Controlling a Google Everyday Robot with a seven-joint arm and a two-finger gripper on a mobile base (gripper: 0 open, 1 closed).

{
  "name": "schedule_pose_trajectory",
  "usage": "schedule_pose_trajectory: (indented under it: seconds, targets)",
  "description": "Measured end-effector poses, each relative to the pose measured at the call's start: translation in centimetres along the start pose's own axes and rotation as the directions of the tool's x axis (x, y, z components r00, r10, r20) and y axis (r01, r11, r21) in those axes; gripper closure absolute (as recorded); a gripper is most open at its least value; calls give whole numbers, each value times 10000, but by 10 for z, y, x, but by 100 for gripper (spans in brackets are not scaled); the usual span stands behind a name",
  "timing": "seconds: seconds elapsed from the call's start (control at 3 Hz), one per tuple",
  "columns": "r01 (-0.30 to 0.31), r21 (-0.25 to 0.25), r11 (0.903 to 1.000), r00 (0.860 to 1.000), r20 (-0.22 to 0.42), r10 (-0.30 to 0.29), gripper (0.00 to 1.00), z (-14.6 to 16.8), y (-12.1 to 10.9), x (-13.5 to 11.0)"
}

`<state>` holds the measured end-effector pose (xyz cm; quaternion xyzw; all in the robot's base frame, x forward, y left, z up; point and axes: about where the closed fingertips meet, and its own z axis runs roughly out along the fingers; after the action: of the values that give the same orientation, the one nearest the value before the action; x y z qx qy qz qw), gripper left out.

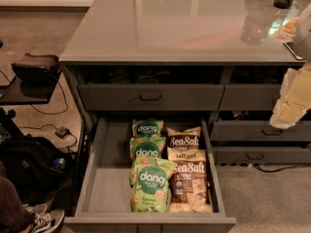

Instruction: Pick brown chip bag from middle drawer and place on counter

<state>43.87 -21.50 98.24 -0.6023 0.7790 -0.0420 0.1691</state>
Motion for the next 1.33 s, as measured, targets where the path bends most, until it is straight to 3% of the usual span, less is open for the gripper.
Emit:
schedule_pose_trajectory:
  seconds: [0.67, 1.0, 1.33]
  targets:
    - [172, -153, 9997, 9996, 225, -169, 0, 7, 1, -8]
    - [606, -703, 9957, 9956, 760, -553, 0, 28, 10, -24]
    - [1227, -1185, 9853, 9785, 1805, -1001, 0, 56, 29, -47]
